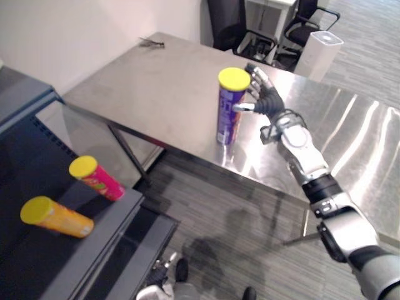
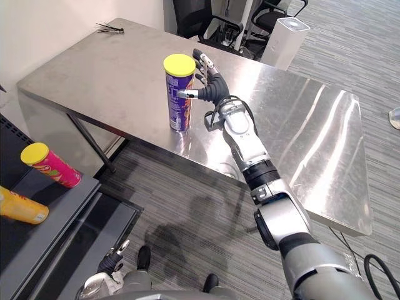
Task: Put the gum and the chips on the shelf.
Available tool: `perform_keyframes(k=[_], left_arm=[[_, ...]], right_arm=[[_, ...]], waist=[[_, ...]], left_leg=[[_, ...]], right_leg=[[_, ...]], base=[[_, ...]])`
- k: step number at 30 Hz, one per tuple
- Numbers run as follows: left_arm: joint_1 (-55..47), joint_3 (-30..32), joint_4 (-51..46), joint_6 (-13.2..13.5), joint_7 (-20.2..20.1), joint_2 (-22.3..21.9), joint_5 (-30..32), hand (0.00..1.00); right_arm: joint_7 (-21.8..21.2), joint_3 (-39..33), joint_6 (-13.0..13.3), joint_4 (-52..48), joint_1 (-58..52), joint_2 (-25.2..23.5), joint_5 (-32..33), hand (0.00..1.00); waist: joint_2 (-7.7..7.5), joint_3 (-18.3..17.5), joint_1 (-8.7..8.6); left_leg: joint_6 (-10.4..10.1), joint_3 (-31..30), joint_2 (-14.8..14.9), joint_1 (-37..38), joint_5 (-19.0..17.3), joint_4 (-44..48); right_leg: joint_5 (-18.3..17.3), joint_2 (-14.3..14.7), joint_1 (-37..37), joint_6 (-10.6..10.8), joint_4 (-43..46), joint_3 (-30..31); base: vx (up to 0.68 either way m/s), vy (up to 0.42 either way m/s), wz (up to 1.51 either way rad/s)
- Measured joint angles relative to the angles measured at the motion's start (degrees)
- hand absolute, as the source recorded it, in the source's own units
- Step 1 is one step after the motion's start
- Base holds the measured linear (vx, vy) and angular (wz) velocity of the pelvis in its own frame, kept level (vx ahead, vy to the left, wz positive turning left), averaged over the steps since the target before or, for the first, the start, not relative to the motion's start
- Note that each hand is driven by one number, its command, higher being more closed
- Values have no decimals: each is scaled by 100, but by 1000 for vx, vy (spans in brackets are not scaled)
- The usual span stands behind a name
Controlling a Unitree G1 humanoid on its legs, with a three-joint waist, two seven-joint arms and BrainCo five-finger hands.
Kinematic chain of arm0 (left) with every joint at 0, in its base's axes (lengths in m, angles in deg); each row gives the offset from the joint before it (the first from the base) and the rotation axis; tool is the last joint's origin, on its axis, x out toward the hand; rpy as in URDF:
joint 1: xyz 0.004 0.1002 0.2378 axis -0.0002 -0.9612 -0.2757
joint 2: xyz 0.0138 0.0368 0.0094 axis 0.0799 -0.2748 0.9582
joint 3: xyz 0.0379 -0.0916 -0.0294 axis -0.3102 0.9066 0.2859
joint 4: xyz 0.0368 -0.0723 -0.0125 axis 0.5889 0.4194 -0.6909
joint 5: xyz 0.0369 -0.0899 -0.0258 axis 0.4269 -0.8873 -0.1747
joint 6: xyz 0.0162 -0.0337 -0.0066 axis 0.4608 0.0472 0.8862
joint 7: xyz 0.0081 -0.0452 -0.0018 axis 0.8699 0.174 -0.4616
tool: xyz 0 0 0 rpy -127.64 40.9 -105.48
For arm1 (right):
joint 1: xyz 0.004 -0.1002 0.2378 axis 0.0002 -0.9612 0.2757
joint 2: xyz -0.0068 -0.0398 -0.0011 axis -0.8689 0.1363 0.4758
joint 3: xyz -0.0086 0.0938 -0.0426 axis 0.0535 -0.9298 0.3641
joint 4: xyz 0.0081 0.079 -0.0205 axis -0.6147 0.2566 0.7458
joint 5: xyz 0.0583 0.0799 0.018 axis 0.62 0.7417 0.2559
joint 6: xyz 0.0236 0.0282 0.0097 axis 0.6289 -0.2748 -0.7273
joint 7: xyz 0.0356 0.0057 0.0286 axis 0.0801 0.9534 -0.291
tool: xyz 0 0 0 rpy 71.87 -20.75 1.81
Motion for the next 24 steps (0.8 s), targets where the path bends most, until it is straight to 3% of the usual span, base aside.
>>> perform_keyframes(k=[21, 22, 24], left_arm=[[7, -12, -177, 13, 7, -2, -40, 0], [7, -12, -176, 12, 7, -1, -40, 0], [7, -12, -176, 12, 7, 1, -40, 0]], right_arm=[[57, -180, -92, 609, -48, -252, -19, 0], [57, -180, -92, 610, -48, -252, -29, 100], [57, -180, -92, 610, -48, -252, -181, 100]], waist=[[30, 159, 153], [31, 160, 150], [30, 161, 151]], left_leg=[[27, -220, -125, -179, 36, -2], [27, -219, -125, -182, 36, -2], [27, -220, -120, -182, 36, -2]], right_leg=[[-13, -79, -24, 9, -9, -244], [-13, -75, -28, 9, -9, -242], [-13, -69, -28, 8, -8, -242]], base=[[6, 3, 6], [0, 0, 0], [0, 0, 0]])
